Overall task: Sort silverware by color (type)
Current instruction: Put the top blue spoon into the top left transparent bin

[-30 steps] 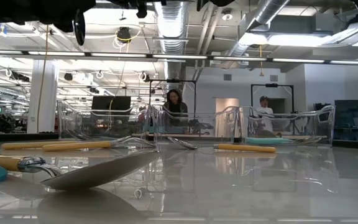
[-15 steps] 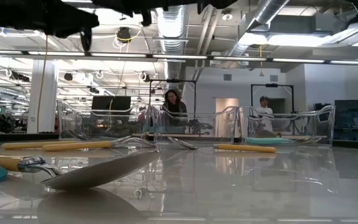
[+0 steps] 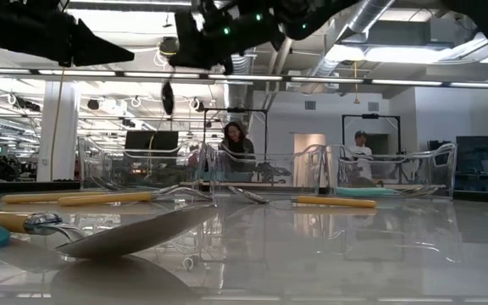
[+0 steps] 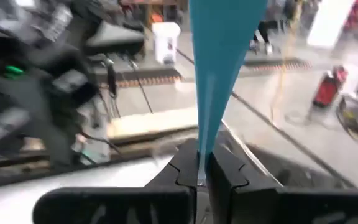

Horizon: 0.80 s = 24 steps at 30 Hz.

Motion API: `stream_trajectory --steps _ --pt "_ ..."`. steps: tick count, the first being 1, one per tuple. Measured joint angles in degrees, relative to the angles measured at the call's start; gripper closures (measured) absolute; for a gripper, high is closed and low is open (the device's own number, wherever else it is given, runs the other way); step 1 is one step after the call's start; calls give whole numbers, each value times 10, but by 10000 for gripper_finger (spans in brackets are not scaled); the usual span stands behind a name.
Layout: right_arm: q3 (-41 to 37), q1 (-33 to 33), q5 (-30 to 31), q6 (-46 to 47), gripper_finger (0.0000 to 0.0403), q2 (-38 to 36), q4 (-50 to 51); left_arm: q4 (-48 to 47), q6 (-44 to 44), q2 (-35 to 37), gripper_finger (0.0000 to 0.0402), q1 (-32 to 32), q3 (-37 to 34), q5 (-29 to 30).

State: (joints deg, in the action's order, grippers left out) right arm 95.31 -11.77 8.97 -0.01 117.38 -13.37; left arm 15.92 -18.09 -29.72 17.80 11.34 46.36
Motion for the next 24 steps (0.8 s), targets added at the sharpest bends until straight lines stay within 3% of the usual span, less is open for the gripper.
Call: stream_trajectory --steps 8,16,24 --pt "0 -45 -18 26 369 0 71 0 23 0 157 0 0 0" --pt "3 -57 -32 10 369 1 8 0 25 0 157 0 0 -2" --pt "111 -65 -46 -25 369 23 98 0 29 0 157 0 0 -1"
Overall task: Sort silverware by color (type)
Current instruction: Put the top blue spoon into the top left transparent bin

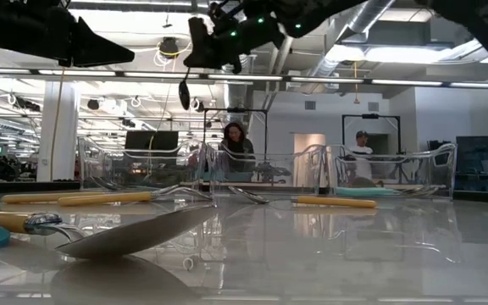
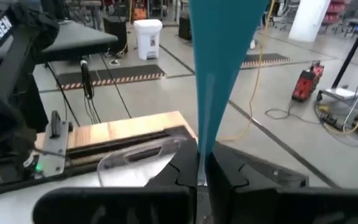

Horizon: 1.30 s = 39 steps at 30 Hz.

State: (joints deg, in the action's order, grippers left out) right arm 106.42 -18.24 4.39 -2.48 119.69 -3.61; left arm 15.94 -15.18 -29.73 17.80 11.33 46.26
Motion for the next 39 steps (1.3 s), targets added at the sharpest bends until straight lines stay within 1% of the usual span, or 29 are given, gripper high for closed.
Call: stream_trajectory --steps 2,4,6,10,13,15,20,23,29,32,39 --pt "44 -4 -5 -5 369 22 79 0 0 0 157 0 0 0" --pt "106 -3 -4 -24 369 64 112 -2 0 0 157 0 0 2" --pt "158 -4 -3 -32 369 92 179 -4 0 0 157 0 0 5" --pt "243 -5 -7 -50 369 140 227 -9 0 0 157 0 0 6" --pt "287 -8 -31 -64 369 174 239 -11 0 0 157 0 0 6" --pt "280 -11 -44 -60 369 185 239 -12 0 0 157 0 0 6" --pt "279 -11 -76 -15 369 212 254 -11 19 0 157 0 0 5" --pt "279 -8 -77 4 369 224 260 -12 29 0 157 0 0 5" --pt "279 -7 -76 10 364 248 256 -15 32 0 157 0 0 5" --pt "279 -10 -76 29 356 250 262 -16 40 0 157 0 0 5" --pt "279 -11 -75 22 351 250 270 -17 40 0 157 0 0 5"
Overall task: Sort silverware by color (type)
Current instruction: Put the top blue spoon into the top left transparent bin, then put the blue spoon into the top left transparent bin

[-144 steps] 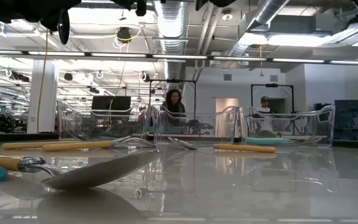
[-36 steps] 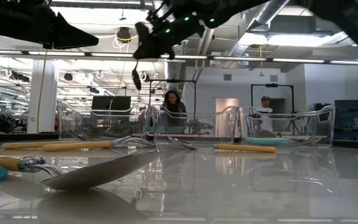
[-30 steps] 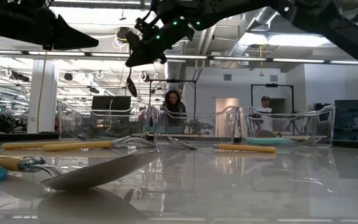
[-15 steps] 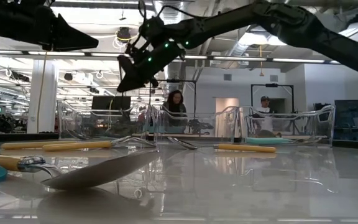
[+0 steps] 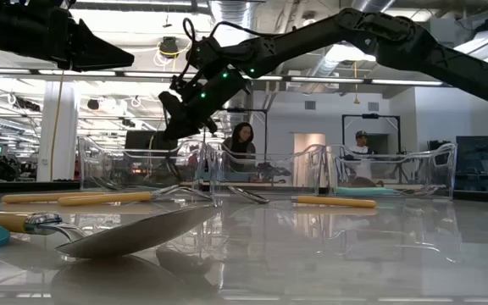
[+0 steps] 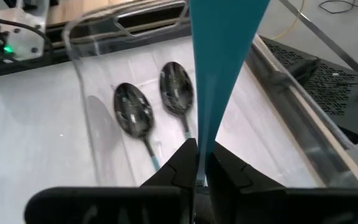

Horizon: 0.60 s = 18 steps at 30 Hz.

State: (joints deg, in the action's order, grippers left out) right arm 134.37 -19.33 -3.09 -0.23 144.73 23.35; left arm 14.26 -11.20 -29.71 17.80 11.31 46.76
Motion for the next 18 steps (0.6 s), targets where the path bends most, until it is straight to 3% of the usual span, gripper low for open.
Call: stream_trajectory --steps 9,18 --pt "0 0 0 4 340 0 4 0 0 0 157 0 0 0" --pt "0 -1 0 1 249 0 3 -5 -1 0 157 0 0 0"
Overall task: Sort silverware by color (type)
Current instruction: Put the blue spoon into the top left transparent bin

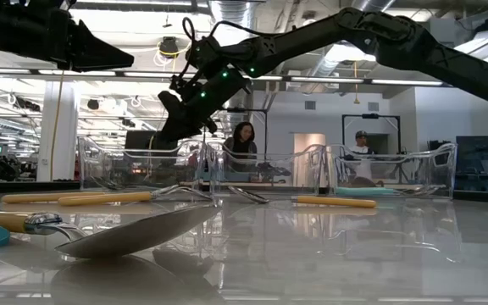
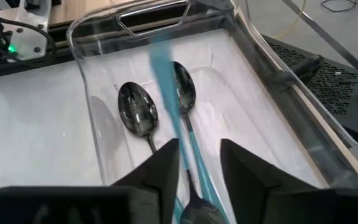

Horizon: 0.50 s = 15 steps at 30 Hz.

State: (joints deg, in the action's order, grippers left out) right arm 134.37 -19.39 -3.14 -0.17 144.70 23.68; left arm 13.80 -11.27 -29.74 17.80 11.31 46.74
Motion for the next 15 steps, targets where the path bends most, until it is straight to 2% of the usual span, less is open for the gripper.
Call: stream_trajectory --steps 5,7,15 --pt "0 0 0 -20 222 -15 12 0 0 0 157 0 0 -4" --pt "0 -1 0 -42 221 -41 39 1 8 1 157 0 0 -28" --pt "4 -2 0 -78 226 -262 218 -16 45 -18 157 16 40 -291"
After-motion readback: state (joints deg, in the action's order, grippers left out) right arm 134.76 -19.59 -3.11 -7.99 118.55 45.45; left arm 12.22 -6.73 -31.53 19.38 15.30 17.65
